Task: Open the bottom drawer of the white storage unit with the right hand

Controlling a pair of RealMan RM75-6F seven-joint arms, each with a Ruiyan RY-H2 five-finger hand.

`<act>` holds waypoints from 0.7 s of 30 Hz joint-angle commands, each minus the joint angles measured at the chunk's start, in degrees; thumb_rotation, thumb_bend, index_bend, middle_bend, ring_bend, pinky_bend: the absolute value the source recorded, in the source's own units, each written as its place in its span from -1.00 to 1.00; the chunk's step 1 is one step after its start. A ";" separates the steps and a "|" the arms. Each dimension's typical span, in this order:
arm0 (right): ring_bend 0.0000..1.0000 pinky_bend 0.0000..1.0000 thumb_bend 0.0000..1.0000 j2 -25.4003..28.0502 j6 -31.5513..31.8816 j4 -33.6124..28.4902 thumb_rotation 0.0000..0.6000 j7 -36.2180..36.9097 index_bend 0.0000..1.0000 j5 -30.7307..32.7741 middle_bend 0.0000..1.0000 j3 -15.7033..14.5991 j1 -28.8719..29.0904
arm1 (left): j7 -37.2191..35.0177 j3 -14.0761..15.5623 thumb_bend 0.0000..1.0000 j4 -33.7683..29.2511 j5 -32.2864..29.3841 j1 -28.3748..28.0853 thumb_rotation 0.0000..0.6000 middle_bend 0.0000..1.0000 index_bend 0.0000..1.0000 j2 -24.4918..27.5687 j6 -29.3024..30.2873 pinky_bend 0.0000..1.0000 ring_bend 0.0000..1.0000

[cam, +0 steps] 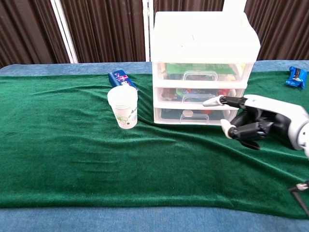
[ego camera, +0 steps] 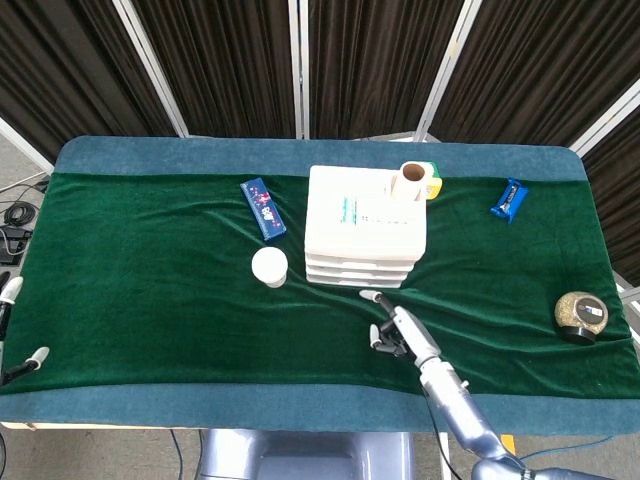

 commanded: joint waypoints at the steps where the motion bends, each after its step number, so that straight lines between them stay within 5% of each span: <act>1: 1.00 0.74 0.25 -2.57 -1.51 0.36 1.00 5.15 -0.71 3.31 0.95 2.30 0.94 | -0.09 -0.08 -0.93 0.05 -0.06 0.02 1.00 -1.00 -1.00 0.00 0.08 -1.00 -1.00; 21: 1.00 0.74 0.24 -9.98 -2.89 5.90 1.00 18.37 -0.72 5.90 0.95 5.37 1.00 | -1.01 -0.30 -0.93 -0.02 -0.17 0.19 1.00 -1.00 -1.00 0.36 0.44 -1.00 -1.00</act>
